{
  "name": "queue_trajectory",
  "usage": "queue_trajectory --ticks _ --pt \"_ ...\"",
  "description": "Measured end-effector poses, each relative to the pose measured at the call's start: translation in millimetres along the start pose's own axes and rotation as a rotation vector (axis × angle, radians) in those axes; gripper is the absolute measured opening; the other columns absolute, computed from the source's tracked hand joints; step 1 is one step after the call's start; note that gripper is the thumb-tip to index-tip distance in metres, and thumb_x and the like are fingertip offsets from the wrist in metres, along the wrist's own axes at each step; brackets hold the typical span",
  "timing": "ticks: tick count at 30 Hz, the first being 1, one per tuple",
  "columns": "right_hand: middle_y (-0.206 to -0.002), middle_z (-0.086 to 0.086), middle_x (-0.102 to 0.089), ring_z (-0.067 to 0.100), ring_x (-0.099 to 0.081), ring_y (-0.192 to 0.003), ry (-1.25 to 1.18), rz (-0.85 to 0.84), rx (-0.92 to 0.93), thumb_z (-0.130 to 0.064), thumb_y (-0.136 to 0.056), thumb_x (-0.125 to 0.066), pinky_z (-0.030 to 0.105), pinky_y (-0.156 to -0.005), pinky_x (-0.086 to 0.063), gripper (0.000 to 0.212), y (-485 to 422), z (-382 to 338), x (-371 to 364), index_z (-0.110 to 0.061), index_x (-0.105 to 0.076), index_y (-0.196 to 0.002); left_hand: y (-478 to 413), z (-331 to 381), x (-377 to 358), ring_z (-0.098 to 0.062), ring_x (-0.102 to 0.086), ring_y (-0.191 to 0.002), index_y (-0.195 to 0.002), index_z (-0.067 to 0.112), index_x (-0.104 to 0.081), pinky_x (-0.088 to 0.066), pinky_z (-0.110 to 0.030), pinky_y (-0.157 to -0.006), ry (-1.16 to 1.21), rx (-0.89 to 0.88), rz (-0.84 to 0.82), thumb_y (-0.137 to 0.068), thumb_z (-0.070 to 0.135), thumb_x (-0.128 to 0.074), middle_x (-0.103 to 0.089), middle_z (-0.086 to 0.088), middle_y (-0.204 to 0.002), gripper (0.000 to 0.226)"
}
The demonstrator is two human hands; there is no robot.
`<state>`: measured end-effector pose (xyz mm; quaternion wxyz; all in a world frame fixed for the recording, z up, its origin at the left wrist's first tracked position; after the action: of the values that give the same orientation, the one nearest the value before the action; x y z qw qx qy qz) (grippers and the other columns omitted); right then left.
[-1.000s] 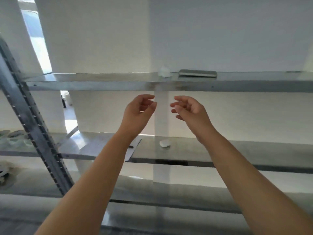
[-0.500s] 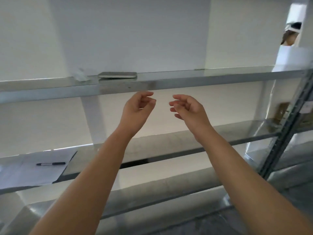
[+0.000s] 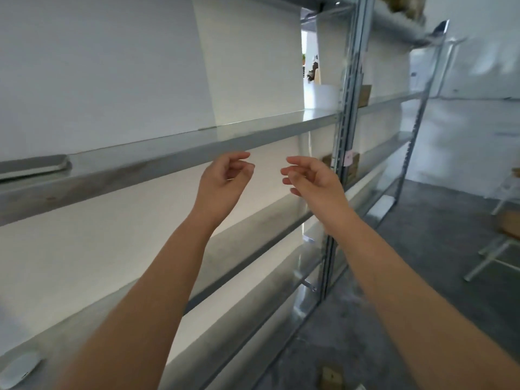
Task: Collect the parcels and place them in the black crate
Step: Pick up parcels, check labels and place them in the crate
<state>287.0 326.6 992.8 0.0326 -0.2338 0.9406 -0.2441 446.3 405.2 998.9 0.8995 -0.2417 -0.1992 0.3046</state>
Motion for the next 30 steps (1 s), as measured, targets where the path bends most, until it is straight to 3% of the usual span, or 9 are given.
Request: queue_trajectory --ticks 6,9,11,15,19,26,30 --pt "-0.094 -0.005 -0.068 0.01 -0.064 -0.089 0.097 0.19 -0.04 -0.004 -0.09 -0.055 0.024 -0.087 -0.051 0.023 6.5 16.3 51.0 -0.023 -0.059 -0.104 -17.7 -13.5 -59.2 -0.012 -0.065 -0.098 -0.108 0.025 -0.062 -0.049 -0.018 -0.087 0.151 -0.006 -0.185 -0.091 0.018 -0.062 -0.069 -0.002 -0.104 0.019" --pt "-0.092 -0.006 -0.067 0.005 -0.065 -0.084 0.123 0.263 -0.051 -0.005 -0.09 -0.057 0.016 -0.075 -0.049 0.024 14.0 21.4 76.2 -0.027 -0.059 -0.099 -17.6 -11.8 -92.5 -0.001 -0.065 -0.089 -0.106 0.024 -0.062 -0.048 -0.009 -0.078 0.219 -0.028 -0.263 -0.09 0.014 -0.061 -0.07 -0.001 -0.099 0.019" --pt "-0.093 -0.006 -0.067 0.007 -0.064 -0.086 0.155 0.302 -0.054 -0.005 -0.09 -0.057 0.017 -0.075 -0.048 0.025 20.6 24.4 93.1 -0.03 -0.059 -0.098 -14.8 -9.5 -114.4 0.002 -0.064 -0.085 -0.106 0.022 -0.063 -0.046 -0.005 -0.073 0.249 -0.028 -0.303 -0.09 0.012 -0.061 -0.069 0.0 -0.097 0.019" --pt "-0.091 -0.008 -0.069 0.007 -0.065 -0.085 0.181 0.38 -0.054 -0.006 -0.09 -0.057 0.019 -0.079 -0.049 0.027 31.1 27.9 129.0 -0.032 -0.059 -0.097 -7.7 -3.3 -151.7 -0.013 -0.065 -0.094 -0.11 0.016 -0.063 -0.049 -0.009 -0.079 0.259 -0.023 -0.368 -0.091 0.012 -0.061 -0.069 -0.006 -0.102 0.02" --pt "-0.091 -0.006 -0.069 0.012 -0.065 -0.089 0.195 0.411 -0.032 -0.004 -0.09 -0.056 0.024 -0.084 -0.05 0.028 35.6 28.6 160.6 -0.031 -0.059 -0.094 -1.8 6.6 -181.4 -0.018 -0.064 -0.099 -0.113 0.014 -0.063 -0.05 -0.021 -0.088 0.268 -0.013 -0.393 -0.091 0.014 -0.061 -0.068 -0.008 -0.105 0.022" --pt "-0.089 -0.009 -0.068 0.009 -0.064 -0.085 0.173 0.444 0.004 -0.004 -0.09 -0.056 0.015 -0.071 -0.05 0.025 38.9 21.5 225.9 -0.028 -0.06 -0.097 -6.1 37.2 -247.1 -0.017 -0.064 -0.101 -0.112 0.016 -0.062 -0.049 -0.021 -0.089 0.289 -0.045 -0.437 -0.09 0.013 -0.061 -0.068 -0.005 -0.105 0.022" --pt "-0.091 -0.008 -0.068 0.009 -0.064 -0.086 0.201 0.456 0.014 -0.006 -0.091 -0.056 0.018 -0.076 -0.051 0.023 36.6 17.9 269.0 -0.026 -0.06 -0.101 -12.5 54.1 -291.2 -0.012 -0.064 -0.097 -0.105 0.027 -0.062 -0.049 -0.018 -0.085 0.33 -0.108 -0.454 -0.09 0.015 -0.062 -0.068 0.001 -0.101 0.02"
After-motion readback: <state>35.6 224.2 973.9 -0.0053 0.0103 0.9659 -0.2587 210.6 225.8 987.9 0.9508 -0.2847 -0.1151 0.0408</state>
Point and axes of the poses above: each hand's wrist, its own y-axis away from the middle knuckle, its own x-axis out of the back of the hand, z = x × y, the point moved 2 cm from there along -y, towards the middle knuckle
